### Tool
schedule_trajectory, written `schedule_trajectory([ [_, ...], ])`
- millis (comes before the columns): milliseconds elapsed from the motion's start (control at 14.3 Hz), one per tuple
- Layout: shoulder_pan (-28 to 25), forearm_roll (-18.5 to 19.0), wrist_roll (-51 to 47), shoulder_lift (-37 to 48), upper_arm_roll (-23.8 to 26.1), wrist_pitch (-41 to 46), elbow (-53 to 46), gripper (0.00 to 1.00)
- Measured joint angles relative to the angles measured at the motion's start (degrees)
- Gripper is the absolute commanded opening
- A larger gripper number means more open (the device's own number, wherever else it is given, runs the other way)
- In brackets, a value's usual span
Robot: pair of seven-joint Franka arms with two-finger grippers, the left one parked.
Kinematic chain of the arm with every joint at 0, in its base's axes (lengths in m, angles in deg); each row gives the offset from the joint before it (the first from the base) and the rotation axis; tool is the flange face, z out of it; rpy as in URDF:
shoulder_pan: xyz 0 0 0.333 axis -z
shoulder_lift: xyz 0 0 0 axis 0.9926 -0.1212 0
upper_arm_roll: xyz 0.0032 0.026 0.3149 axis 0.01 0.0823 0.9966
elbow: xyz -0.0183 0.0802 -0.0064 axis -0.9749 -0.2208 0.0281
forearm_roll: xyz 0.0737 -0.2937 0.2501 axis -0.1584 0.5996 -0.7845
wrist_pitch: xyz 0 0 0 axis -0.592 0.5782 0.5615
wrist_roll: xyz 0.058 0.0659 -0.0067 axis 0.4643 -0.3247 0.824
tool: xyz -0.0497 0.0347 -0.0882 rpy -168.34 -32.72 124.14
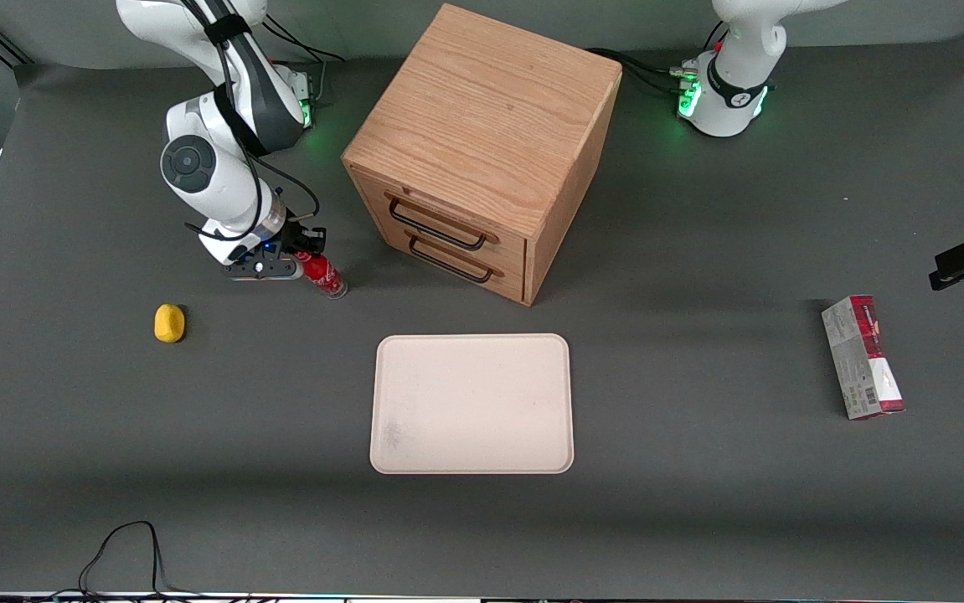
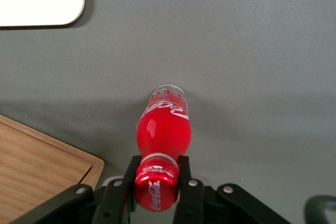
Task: Place coke bottle on tray
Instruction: 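Lower the right gripper over the bottle and close on its neck, then lift the bottle and carry it with the right gripper to the tray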
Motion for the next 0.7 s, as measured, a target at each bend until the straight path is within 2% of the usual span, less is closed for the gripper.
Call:
schedule_trajectory([
  [420,0.25,0.40,0.00,-0.13,-0.03,1.08,-3.43,0.00],
  [560,1.53,1.60,0.00,-0.77,-0.15,7.12,-9.36,0.00],
  [700,3.55,3.50,0.00,-3.38,-0.41,17.34,-20.51,0.00],
])
